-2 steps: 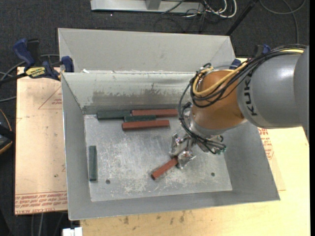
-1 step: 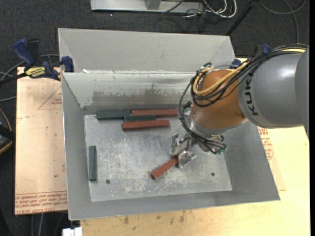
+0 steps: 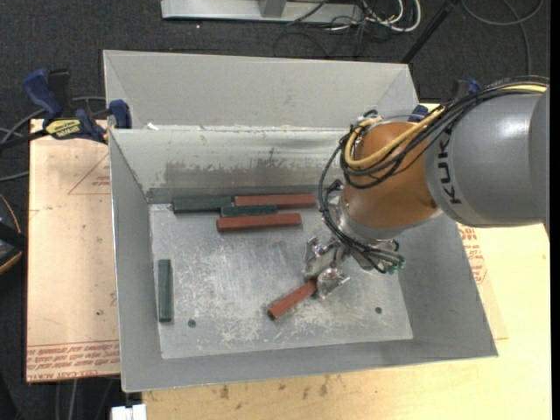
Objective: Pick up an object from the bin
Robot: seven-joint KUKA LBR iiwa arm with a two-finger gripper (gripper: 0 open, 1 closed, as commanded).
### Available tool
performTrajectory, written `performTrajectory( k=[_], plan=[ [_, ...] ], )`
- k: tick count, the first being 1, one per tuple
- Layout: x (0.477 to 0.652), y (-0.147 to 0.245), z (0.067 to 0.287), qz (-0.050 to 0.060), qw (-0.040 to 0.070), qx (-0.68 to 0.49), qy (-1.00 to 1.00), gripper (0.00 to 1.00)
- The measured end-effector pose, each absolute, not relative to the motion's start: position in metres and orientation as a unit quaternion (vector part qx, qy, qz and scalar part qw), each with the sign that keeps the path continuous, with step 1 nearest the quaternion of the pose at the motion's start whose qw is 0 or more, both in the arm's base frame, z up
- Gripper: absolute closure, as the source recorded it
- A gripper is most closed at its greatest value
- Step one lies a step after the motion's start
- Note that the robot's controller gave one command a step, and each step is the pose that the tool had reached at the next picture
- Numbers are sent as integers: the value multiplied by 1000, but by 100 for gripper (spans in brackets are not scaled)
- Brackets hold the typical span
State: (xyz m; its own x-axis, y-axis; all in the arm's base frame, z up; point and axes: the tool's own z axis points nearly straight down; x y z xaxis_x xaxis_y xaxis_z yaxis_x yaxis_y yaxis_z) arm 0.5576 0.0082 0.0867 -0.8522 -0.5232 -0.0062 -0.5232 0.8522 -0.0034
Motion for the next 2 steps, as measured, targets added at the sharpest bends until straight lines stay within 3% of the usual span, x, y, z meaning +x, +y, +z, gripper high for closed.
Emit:
performTrajectory(
  k=[2],
  plan=[
    [557,9,103,0,1,-271,962,100]
  ],
)
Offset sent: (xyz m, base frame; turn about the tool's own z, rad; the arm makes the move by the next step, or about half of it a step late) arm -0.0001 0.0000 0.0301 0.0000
